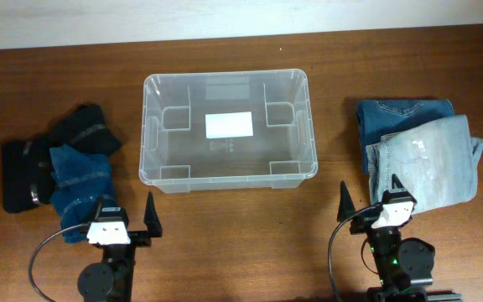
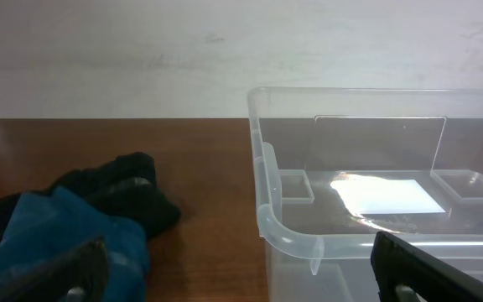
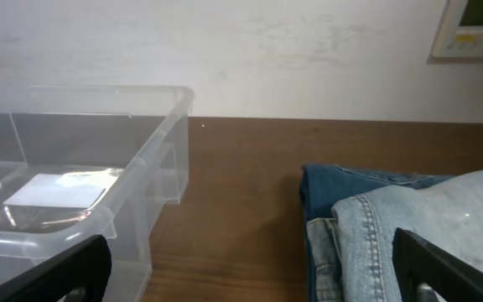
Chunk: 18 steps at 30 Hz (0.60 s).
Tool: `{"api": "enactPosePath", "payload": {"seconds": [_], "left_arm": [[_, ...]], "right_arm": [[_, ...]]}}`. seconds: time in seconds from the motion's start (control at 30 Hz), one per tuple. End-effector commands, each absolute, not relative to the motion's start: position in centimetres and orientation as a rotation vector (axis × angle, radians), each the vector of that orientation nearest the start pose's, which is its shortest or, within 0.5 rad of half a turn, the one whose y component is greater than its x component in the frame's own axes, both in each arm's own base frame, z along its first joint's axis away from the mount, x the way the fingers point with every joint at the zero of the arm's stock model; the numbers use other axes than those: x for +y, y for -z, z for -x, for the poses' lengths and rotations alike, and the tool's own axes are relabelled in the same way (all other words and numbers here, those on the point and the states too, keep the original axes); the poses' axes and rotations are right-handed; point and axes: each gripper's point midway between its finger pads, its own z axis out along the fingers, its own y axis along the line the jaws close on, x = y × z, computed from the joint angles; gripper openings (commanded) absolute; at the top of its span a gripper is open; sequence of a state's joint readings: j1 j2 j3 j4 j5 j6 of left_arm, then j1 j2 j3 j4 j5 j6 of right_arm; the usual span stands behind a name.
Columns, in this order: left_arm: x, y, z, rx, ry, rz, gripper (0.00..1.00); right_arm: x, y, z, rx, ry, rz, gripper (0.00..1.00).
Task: Pack container
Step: 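Move the right gripper toward the folded light blue jeans on the right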
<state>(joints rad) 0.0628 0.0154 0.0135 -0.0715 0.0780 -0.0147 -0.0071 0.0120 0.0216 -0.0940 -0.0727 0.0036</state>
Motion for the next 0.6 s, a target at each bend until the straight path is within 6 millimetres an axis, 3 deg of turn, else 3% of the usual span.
{"api": "enactPosePath", "payload": {"seconds": [0.0,0.17,0.33,0.57], "left_arm": [[0.2,-15.8,-24.6,1.643,0.010,-0.010,0.99],[0.2,-15.8,-24.6,1.643,0.010,-0.010,0.99],[0.2,-15.8,-24.6,1.643,0.010,-0.010,0.99],[0.2,-15.8,-24.6,1.643,0.010,-0.010,0.99]], "right_arm": [[1.4,-15.7,-24.1,1.692,-0.123,0.014,0.98],[1.9,-16.3,-23.7,1.747,-0.166,0.005,0.99],[2.6,-20.7,-24.0,1.817,-0.210,0.030,0.98],[2.6,-26.5,-26.0,2.078,-0.224,0.001,0.99]]}}
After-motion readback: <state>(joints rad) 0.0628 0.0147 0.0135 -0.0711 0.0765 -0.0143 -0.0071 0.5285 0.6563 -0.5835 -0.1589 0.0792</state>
